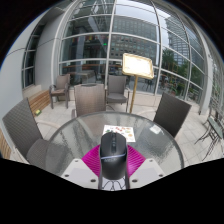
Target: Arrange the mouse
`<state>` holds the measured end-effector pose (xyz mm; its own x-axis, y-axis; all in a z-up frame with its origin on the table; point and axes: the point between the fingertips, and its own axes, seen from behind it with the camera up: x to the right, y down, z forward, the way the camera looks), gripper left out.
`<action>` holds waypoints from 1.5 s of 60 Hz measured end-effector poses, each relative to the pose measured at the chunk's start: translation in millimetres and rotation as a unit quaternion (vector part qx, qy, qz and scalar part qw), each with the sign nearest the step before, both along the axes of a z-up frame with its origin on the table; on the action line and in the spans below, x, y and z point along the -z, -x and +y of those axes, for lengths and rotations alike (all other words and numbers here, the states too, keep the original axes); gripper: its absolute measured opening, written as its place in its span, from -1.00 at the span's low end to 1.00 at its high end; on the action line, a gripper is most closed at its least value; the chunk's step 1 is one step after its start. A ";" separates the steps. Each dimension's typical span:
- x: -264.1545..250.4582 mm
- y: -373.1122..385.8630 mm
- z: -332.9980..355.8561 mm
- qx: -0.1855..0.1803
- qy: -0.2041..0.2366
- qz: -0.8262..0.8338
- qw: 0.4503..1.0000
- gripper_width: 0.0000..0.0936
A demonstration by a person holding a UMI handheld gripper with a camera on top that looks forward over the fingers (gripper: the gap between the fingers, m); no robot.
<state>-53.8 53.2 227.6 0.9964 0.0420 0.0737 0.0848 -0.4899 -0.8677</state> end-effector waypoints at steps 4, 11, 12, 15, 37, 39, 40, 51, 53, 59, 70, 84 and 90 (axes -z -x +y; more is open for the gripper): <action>65.2 -19.5 -5.5 0.013 0.043 0.010 0.999 -0.35; 156.6 -42.0 -24.3 0.013 0.121 0.017 0.992 -0.35; 165.4 -41.9 -27.0 0.013 0.128 0.020 0.991 -0.35; 192.7 -37.6 -37.9 0.007 0.144 0.025 0.989 -0.35; 245.9 -25.9 -53.0 -0.004 0.147 0.037 0.988 0.00; 244.3 -26.8 -52.5 -0.006 0.150 0.037 0.988 0.06; 244.6 -25.7 -52.6 -0.009 0.154 0.037 0.987 0.13; 200.5 -38.8 -67.8 0.007 0.158 -0.017 0.987 0.76; 183.9 -34.3 -72.1 0.007 0.150 -0.008 0.989 0.83; 134.5 -25.8 -88.6 0.001 0.127 0.011 0.992 0.84; 57.6 -14.2 -125.2 0.005 0.084 0.025 0.996 0.84; 1.2 -5.4 -184.6 0.016 0.045 0.042 0.998 0.84; -2.7 -3.0 -208.2 0.015 0.047 0.032 0.998 0.83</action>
